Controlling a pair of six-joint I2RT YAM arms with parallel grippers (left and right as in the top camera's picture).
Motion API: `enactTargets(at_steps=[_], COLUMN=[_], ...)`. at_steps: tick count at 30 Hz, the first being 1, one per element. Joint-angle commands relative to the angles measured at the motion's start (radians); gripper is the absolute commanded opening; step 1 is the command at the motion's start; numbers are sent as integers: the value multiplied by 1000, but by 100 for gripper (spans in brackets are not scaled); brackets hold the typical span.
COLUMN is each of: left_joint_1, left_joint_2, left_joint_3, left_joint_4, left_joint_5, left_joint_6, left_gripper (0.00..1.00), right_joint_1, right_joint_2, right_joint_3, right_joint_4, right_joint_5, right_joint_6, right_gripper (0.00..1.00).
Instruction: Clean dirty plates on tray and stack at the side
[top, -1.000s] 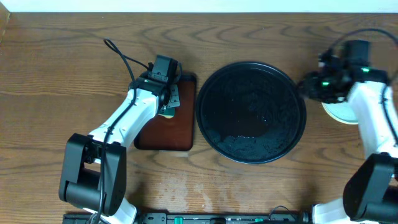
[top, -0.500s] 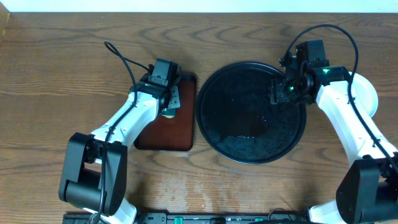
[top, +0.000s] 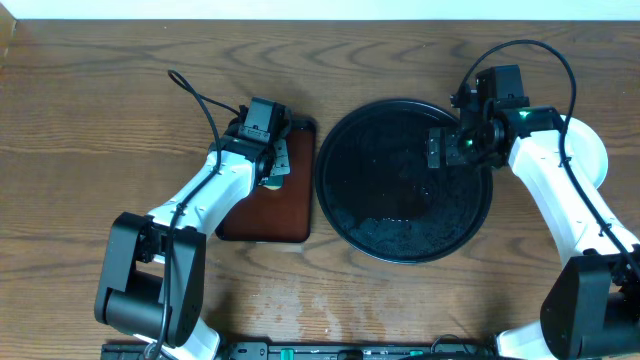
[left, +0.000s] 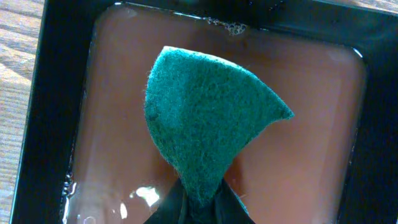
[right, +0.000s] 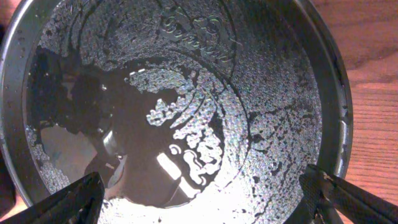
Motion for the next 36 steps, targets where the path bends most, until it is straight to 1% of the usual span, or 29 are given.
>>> enactTargets(at_steps=[1,22,23,25,29,30,32,34,36], left_joint_1=[0,1,1,0,1,1,1,1,1], left_joint_2=[4,18,24,38,37,37,37,37,37], left_joint_3=[-6,-19,-19,-19,-19,-19,-19,-19,-19], left_joint_4=[5,9,9,13,22,25,27,27,27], left_joint_5=[-10,-10,-10,-10,-10,-10,-10,-10,-10], left_joint_6=[6,6,6,6,6,6,6,6,6], left_gripper=[8,9,15,17,17,21,24,33,46], right_joint_1=[6,6,6,6,6,6,6,6,6], right_joint_2=[6,6,6,6,6,6,6,6,6], right_joint_3=[-7,-7,-7,-7,-7,-7,-7,-7,-7], right_joint_4=[-1,-1,-1,-1,-1,-1,-1,-1,-1], right_joint_5=[6,5,5,6,5,5,6,5,5], right_joint_6=[-2,-2,-2,-2,-2,-2,-2,-2,-2], right_gripper=[99,99,99,99,99,99,99,99,99])
